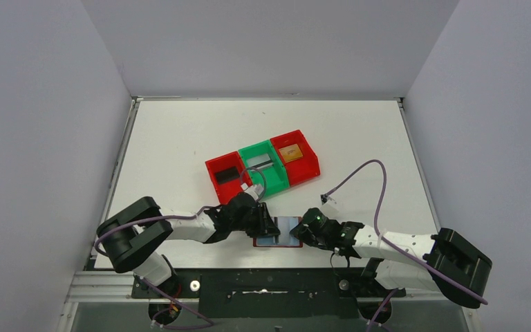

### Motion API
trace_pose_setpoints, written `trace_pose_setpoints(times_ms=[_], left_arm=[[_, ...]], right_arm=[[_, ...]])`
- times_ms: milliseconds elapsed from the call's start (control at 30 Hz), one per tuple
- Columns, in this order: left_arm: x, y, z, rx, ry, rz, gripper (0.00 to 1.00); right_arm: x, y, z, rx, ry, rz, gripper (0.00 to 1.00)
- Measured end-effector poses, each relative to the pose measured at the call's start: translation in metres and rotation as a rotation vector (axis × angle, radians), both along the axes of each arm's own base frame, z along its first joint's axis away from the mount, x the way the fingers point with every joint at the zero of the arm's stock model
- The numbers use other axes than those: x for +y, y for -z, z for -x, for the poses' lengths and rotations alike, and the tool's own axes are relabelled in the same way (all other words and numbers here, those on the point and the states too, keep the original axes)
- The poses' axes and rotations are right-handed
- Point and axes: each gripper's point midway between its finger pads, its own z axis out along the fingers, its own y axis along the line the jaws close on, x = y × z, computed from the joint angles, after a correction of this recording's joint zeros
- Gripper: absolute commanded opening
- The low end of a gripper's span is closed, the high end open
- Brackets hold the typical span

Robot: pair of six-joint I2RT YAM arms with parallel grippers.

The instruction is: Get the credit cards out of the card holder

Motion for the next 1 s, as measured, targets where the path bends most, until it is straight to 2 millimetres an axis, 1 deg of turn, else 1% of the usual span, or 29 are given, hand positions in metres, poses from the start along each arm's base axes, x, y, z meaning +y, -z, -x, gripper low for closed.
trace_pose_setpoints(times_ms=[67,167,267,333,367,633,767,833,900,1000], left_arm=[[0.002,0.0,0.0,-0.002,-0.006,-0.001,0.24],[0.004,0.0,0.0,-0.005,-0.012,-0.004,0.17],[0.004,0.0,-0.001,-0.009,-0.016,-0.007,0.1],[0.004,0.0,0.0,-0.008,-0.016,-0.007,0.02],[0.004,0.0,0.0,-0.008,-0.016,-0.006,0.01],[0.0,-0.009,-0.001,-0.018,-0.013,0.024,0.0],[0.0,-0.009,-0.001,-0.016,-0.014,0.023,0.0],[0.001,-0.008,-0.001,-0.015,-0.015,0.02,0.0],[0.001,-0.009,-0.001,-0.015,-0.015,0.019,0.0],[0.001,-0.01,0.0,-0.015,-0.014,0.023,0.0]], right_arm=[[0.0,0.0,0.0,0.001,0.0,0.001,0.1],[0.0,0.0,0.0,0.001,0.001,0.002,0.1],[0.0,0.0,0.0,0.003,0.002,0.003,0.11],[-0.001,0.0,0.0,0.004,0.003,0.003,0.11],[-0.001,-0.001,0.001,0.004,0.004,0.004,0.11],[-0.003,-0.001,0.001,0.009,0.006,0.012,0.11],[-0.011,-0.003,0.004,0.023,-0.002,0.073,0.13],[-0.015,-0.008,0.004,0.022,-0.012,0.117,0.14],[-0.015,-0.016,0.001,0.011,-0.023,0.14,0.14],[-0.007,-0.03,-0.006,-0.026,-0.049,0.129,0.15]])
